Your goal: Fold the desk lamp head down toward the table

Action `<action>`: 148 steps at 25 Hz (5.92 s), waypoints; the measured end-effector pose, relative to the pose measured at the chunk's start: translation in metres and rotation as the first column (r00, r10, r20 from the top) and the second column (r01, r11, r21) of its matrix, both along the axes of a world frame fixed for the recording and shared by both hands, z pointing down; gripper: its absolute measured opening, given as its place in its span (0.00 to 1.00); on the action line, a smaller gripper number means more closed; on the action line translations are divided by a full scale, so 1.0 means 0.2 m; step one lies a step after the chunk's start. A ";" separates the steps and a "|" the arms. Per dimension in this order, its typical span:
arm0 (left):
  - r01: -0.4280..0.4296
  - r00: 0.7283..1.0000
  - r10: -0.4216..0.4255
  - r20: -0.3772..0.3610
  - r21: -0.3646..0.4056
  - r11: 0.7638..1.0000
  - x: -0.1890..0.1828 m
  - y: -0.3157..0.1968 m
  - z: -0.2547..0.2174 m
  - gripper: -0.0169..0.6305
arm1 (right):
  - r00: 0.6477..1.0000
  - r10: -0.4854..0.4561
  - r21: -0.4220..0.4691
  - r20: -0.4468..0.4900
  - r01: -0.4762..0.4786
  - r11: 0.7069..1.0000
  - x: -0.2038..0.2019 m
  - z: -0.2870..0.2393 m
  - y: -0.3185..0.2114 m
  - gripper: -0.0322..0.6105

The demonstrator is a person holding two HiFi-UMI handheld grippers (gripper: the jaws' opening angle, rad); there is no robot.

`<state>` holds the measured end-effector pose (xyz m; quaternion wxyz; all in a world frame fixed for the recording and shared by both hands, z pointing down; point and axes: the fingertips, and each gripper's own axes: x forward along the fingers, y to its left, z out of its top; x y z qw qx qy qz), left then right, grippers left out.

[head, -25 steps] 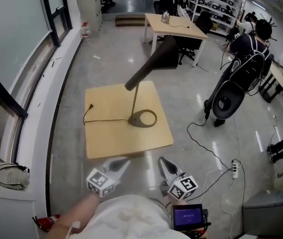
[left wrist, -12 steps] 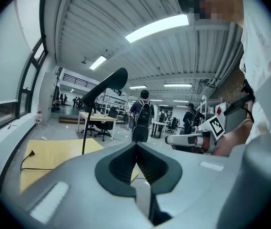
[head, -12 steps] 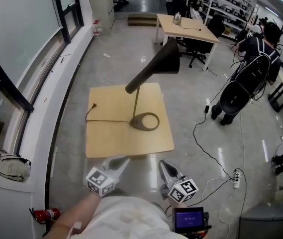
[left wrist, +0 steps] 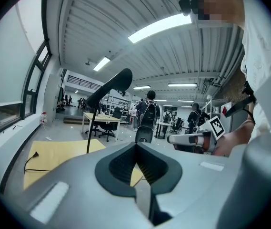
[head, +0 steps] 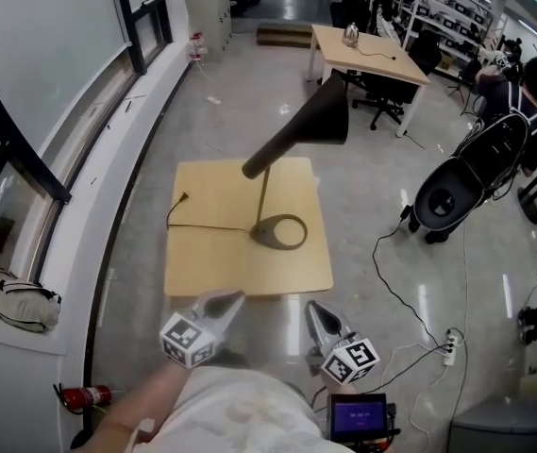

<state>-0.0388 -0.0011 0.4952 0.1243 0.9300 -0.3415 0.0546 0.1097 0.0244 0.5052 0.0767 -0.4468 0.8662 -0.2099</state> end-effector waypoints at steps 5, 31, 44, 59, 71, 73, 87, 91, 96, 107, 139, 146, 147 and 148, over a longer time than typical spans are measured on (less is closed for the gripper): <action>-0.004 1.000 0.004 -0.002 -0.004 1.000 -0.02 -0.05 0.03 0.03 | 1.000 0.013 0.007 -0.008 -0.013 1.000 0.02 0.00 -0.06 0.07; -0.062 0.997 0.062 -0.054 0.006 0.998 0.16 -0.51 0.02 0.03 | 0.986 0.033 0.037 -0.165 -0.027 0.999 0.14 -0.11 -0.47 0.07; -0.098 0.992 0.102 -0.070 0.070 0.993 0.15 -0.67 -0.06 0.03 | 0.974 0.074 0.125 -0.213 -0.048 0.991 0.17 -0.24 -0.65 0.07; -0.138 0.980 0.157 -0.121 0.156 0.978 0.15 -0.86 -0.25 0.03 | 0.971 0.116 0.249 -0.208 -0.062 0.966 0.20 -0.63 -0.83 0.07; -0.131 0.978 0.161 -0.135 0.210 0.969 0.09 -1.01 -0.37 0.03 | 0.924 0.137 0.389 -0.356 0.014 0.921 0.22 -1.05 -0.96 0.07; -0.121 0.980 0.151 -0.133 0.213 0.970 0.07 -1.03 -0.38 0.03 | 0.915 0.135 0.414 -0.379 0.037 0.910 0.20 -1.12 -0.97 0.07; -0.061 0.984 0.103 -0.142 0.275 0.959 -0.05 -1.22 -0.47 0.03 | 0.826 0.209 0.560 -0.523 0.148 0.815 0.09 -1.54 -1.08 0.07; -0.057 0.986 0.099 -0.135 0.283 0.957 -0.05 -1.26 -0.45 0.03 | 0.796 0.229 0.576 -0.560 0.175 0.799 0.06 -1.60 -1.11 0.09; -0.055 0.985 0.098 -0.142 0.279 0.959 -0.10 -1.30 -0.42 0.06 | 0.773 0.237 0.581 -0.589 0.201 0.789 -0.02 -1.68 -1.17 0.10; -0.146 0.976 0.184 -0.113 0.284 0.948 -0.04 -1.37 -0.35 0.33 | 0.753 0.259 0.543 -0.605 0.152 0.826 -0.03 -1.75 -1.30 0.23; -0.323 0.932 0.359 -0.053 0.332 0.886 0.17 -1.41 -0.26 0.39 | 0.611 0.284 0.426 -0.739 0.097 0.900 -0.01 -1.59 -1.52 0.42; -0.327 0.930 0.364 -0.051 0.340 0.882 0.16 -1.43 -0.28 0.39 | 0.610 0.298 0.439 -0.734 0.091 0.894 -0.01 -1.59 -1.54 0.41; -0.327 0.930 0.364 -0.052 0.335 0.884 0.16 -1.43 -0.27 0.38 | 0.608 0.295 0.436 -0.737 0.093 0.895 -0.01 -1.59 -1.54 0.41; -0.328 0.930 0.365 -0.053 0.332 0.884 0.16 -1.43 -0.27 0.38 | 0.607 0.294 0.434 -0.738 0.093 0.896 -0.01 -1.59 -1.54 0.41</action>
